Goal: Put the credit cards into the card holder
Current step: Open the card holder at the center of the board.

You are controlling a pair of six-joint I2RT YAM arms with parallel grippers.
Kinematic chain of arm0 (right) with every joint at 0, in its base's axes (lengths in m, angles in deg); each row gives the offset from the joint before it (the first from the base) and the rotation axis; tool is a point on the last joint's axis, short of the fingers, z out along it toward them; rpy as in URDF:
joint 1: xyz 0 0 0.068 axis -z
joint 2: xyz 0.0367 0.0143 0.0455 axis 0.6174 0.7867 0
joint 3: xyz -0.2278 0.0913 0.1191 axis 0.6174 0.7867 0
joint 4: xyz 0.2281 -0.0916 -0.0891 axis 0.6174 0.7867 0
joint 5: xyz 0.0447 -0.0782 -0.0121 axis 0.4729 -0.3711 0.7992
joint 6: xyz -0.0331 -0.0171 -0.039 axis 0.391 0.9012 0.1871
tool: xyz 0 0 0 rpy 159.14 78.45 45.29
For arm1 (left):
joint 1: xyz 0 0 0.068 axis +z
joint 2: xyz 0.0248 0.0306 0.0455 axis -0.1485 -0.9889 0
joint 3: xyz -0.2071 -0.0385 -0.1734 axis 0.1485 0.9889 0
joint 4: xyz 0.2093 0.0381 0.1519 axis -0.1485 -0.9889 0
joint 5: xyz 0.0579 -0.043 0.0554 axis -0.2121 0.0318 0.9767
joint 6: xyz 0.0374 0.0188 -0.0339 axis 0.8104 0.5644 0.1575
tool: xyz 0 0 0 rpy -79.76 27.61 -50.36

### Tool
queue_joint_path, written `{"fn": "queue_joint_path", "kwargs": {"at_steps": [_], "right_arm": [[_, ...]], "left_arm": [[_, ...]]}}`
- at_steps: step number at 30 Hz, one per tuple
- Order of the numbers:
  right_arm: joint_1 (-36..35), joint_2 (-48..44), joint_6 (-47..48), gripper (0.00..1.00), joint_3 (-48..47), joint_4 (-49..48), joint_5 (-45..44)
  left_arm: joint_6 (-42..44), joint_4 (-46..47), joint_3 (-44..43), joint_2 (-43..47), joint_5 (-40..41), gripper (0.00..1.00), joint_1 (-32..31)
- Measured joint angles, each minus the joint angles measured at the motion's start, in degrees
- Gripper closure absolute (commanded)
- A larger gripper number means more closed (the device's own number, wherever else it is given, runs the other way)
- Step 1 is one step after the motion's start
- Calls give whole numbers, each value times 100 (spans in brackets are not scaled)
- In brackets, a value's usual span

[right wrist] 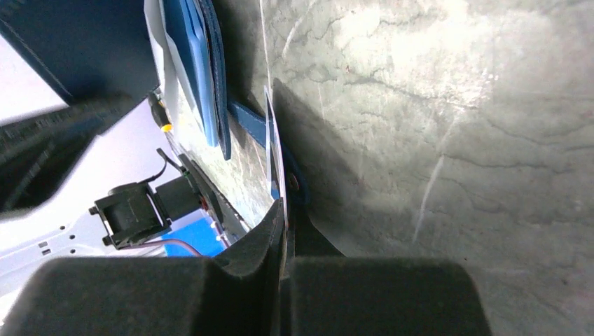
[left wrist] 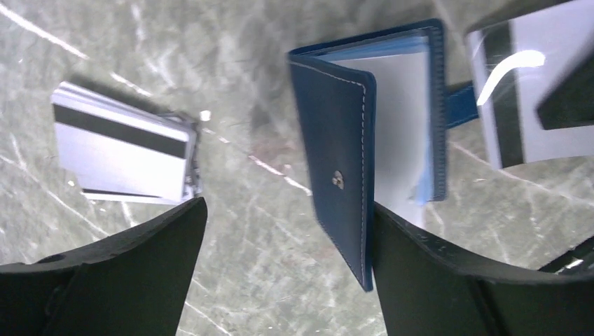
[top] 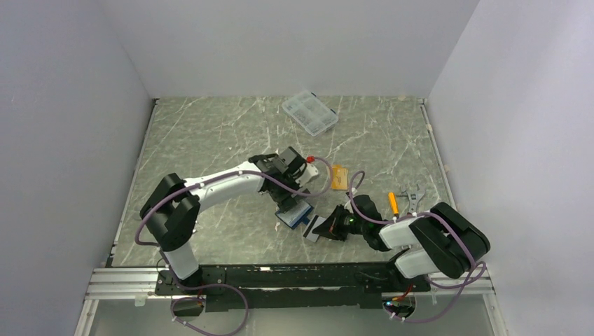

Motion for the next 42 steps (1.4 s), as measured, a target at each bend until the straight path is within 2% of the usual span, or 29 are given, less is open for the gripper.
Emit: {"fn": "queue_joint_path", "kwargs": {"at_steps": [6,12,14,21,31,36,42], "right_arm": [[-2,-136,7,100,0,164,-79],[0,-444,94,100,-2,511,-221],[0,-680,179,100,-9,726,-299],[11,-1598,597,100,-20,1587,-472],[9,-2465,1178,100,186,1878,-291],[-76,-2371,1427,100,107,1882,-129],[-396,-1641,1578,100,-197,1725,0]], "left_arm": [[-20,-20,28,15,-404,40,516],[-31,-107,31,0,-1231,71,625],[-48,-144,20,-44,-1622,77,730],[-103,-188,26,-299,-2616,77,955],[-160,-188,33,-350,-2920,80,955],[-177,-188,33,-374,-2994,81,1008],[-284,-201,33,-466,-3189,79,1241]]}}
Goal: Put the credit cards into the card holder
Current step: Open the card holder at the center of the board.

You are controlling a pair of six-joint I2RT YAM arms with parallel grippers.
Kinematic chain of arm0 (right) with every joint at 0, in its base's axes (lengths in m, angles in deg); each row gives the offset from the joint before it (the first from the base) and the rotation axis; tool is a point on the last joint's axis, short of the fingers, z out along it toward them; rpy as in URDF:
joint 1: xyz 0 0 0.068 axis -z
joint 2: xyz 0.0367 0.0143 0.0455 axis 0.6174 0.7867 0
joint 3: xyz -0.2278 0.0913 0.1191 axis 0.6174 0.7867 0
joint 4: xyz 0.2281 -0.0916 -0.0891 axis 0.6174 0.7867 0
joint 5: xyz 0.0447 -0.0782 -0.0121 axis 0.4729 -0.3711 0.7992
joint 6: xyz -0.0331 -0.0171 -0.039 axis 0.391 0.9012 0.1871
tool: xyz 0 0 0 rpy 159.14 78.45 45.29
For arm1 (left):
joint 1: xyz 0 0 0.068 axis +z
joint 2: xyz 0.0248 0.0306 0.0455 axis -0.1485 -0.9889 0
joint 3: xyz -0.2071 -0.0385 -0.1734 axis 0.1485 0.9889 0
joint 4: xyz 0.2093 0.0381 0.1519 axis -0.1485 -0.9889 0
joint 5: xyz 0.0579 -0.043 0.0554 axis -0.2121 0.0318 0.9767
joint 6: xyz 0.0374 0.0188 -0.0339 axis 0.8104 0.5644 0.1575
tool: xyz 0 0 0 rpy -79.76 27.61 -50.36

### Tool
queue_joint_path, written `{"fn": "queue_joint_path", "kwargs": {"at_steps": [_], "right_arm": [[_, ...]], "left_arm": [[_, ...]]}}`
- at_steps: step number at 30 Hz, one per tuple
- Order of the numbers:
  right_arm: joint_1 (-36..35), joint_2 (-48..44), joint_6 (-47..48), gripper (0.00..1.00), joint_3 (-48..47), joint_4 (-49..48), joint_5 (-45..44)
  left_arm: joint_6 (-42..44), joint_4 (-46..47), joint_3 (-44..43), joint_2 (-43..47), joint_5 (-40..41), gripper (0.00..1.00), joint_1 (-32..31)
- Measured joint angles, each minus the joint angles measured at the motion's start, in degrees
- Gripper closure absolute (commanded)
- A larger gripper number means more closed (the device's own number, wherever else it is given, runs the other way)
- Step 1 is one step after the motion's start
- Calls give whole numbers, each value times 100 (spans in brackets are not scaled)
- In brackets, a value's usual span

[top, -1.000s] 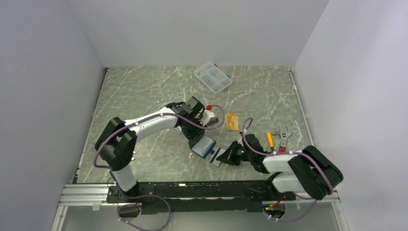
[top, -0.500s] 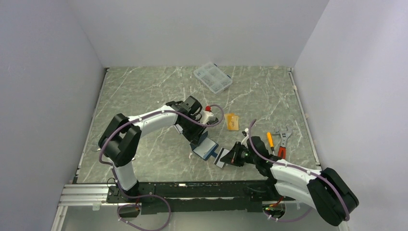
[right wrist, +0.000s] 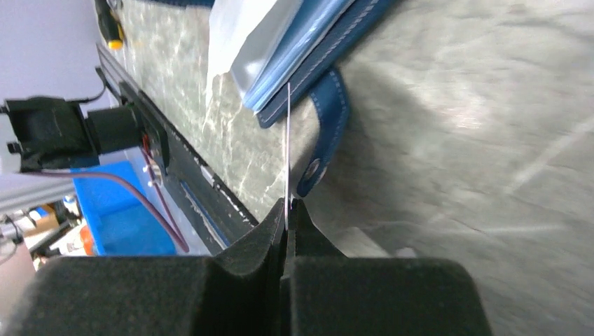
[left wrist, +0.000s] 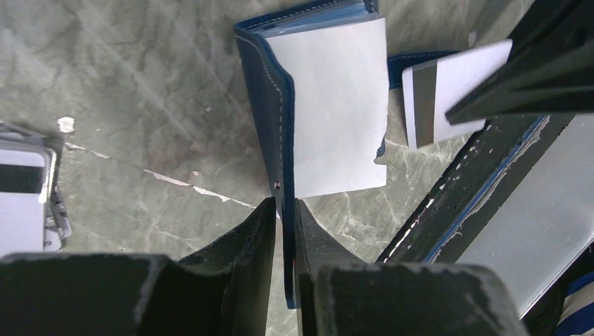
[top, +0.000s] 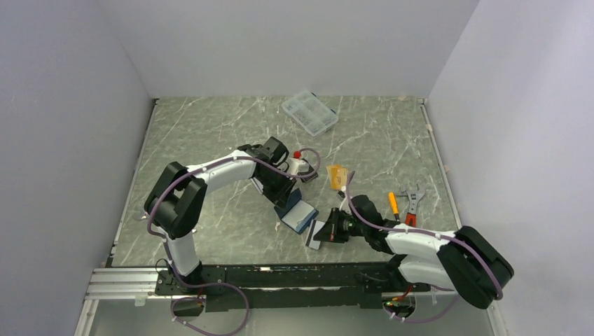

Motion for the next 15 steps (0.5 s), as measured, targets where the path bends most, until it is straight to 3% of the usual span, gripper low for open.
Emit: {"fn": "queue_joint_path", "kwargs": {"at_steps": [6,15], "right_arm": [[-487,533,96,100,-363,-153,7],[-525,566,155,100,-417,-133,-79]], "left_arm": [[-13,-7,9,-11,-28,79,125],[-11,-11,11,-11,-28,79,120]]}}
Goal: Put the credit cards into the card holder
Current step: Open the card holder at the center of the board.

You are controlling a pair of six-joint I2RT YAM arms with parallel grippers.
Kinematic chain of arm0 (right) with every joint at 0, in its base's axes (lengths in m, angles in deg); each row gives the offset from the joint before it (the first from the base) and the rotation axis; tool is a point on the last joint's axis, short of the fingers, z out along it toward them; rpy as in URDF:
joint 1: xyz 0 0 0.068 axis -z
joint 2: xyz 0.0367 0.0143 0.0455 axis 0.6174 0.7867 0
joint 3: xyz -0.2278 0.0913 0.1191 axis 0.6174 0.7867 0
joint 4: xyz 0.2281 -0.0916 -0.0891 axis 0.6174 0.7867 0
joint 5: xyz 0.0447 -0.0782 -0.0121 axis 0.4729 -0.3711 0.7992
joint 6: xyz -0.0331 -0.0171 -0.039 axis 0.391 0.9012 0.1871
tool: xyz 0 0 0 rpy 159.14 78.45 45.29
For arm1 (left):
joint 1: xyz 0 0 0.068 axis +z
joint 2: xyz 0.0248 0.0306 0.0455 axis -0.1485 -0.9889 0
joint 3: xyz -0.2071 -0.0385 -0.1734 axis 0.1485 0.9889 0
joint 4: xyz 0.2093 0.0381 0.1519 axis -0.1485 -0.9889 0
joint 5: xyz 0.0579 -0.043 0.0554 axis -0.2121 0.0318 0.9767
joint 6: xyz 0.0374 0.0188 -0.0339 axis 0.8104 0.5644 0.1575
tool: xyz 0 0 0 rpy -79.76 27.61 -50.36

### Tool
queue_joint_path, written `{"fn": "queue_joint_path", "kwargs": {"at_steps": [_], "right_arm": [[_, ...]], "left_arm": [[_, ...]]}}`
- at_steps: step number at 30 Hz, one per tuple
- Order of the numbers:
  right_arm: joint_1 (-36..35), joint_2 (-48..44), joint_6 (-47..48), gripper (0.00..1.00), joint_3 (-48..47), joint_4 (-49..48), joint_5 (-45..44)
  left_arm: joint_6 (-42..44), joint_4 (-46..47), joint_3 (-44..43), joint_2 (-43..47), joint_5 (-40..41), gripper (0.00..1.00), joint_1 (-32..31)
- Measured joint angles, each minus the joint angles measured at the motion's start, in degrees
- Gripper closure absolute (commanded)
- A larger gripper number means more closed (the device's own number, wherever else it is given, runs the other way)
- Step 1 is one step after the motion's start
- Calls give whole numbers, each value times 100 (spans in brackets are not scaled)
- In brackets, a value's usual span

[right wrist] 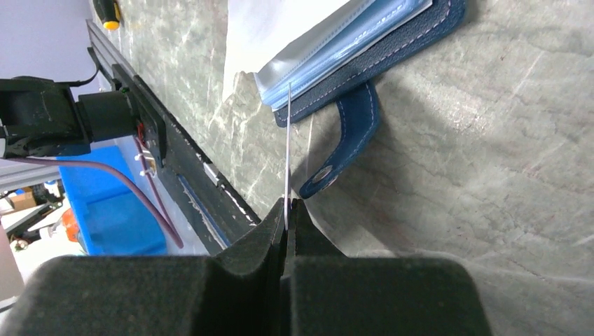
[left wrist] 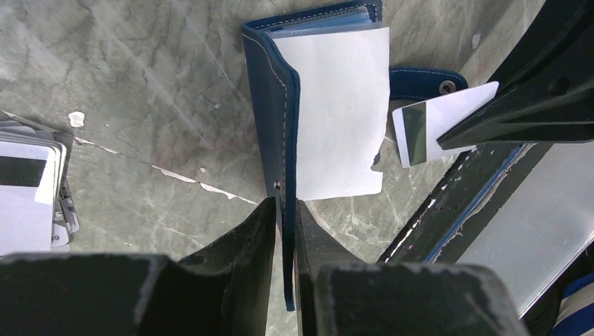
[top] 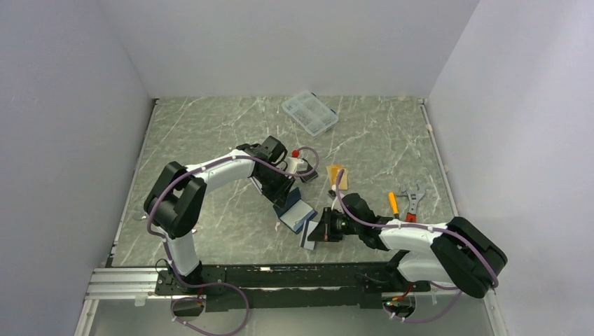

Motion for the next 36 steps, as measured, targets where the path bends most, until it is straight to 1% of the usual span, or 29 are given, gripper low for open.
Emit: {"fn": "queue_joint_path", "kwargs": {"at_steps": [8,19,27,36], "right_arm": [[0,444,-15,100,-114,-201,42],[0,514,-118,100,-90,-409,105],[0,625,-328,100,203,-822,164],[2,719,-317,100,140,-866,264]], "left_arm": [[2,-2,0,0,-2,79,0],[4,0,0,0,-4,80,0],[13,0,2,0,-4,80,0],[17,-2,22,0,-46,81,0]]}}
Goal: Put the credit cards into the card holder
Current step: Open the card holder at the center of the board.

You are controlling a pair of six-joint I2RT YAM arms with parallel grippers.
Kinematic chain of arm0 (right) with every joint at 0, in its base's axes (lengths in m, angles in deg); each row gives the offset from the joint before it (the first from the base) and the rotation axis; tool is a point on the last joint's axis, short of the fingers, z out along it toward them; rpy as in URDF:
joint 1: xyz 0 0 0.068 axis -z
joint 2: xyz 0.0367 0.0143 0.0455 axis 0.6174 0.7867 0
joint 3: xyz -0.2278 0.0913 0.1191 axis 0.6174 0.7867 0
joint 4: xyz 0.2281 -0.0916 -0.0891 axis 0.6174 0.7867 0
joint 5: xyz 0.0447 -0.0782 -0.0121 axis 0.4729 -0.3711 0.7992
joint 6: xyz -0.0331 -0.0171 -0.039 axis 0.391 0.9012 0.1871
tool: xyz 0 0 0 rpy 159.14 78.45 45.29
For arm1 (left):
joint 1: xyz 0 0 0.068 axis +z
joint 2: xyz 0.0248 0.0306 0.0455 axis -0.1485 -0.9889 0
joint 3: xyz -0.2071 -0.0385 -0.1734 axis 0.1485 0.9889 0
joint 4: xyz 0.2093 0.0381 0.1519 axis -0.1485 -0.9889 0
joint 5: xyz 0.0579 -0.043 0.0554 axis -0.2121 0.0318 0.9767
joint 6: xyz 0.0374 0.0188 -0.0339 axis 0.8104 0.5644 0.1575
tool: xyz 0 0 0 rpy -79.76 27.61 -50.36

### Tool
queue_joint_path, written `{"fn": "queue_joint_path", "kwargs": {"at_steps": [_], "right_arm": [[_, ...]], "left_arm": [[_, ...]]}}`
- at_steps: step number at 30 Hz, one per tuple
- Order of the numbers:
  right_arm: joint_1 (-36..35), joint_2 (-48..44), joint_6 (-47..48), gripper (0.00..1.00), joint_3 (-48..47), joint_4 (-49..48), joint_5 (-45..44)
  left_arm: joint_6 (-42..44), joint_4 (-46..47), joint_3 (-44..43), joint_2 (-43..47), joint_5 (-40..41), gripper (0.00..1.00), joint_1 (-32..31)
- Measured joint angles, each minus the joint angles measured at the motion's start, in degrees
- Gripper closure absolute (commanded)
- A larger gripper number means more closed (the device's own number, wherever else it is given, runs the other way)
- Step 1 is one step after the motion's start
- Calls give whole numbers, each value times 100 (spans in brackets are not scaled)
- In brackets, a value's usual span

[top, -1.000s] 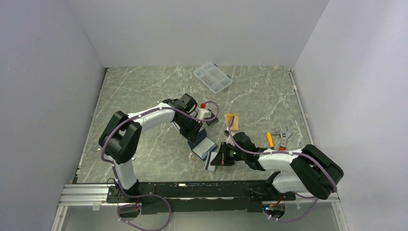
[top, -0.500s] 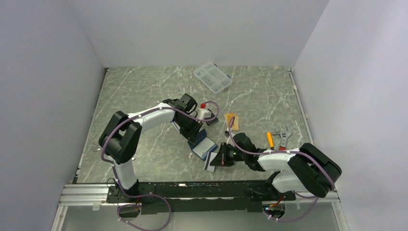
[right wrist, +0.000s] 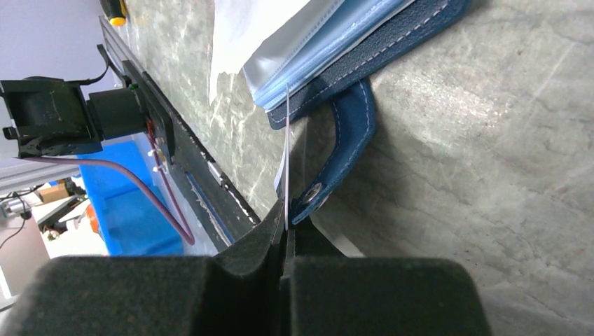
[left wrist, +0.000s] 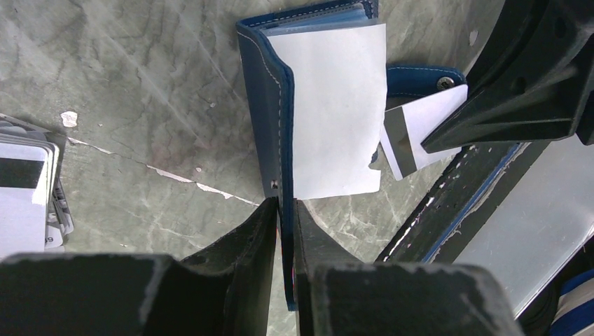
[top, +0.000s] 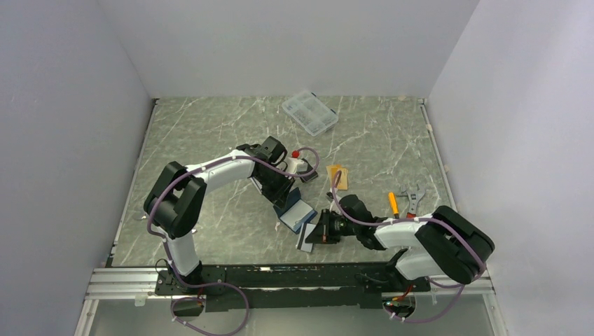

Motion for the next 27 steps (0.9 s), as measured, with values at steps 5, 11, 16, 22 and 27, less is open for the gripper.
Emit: {"fn": "queue_joint_path", "kwargs": {"at_steps": [5,11,16,22,27], "right_arm": [[4,142,9,100,-72,-11,26],[70,341,52,100,-199,-11,166],[76,433,160,100,-365,20,190],[83,433,358,100,-601,219,153],[101,437,514,100,-796,433,120]], "left_arm": [[0,4,22,4,-20,81,0],[7,2,70,17,-52,81,0],[20,2,70,31,-76,81,0],[26,-13,70,31,-151,80,0],[31,-26,70,31,-256,78,0]]}}
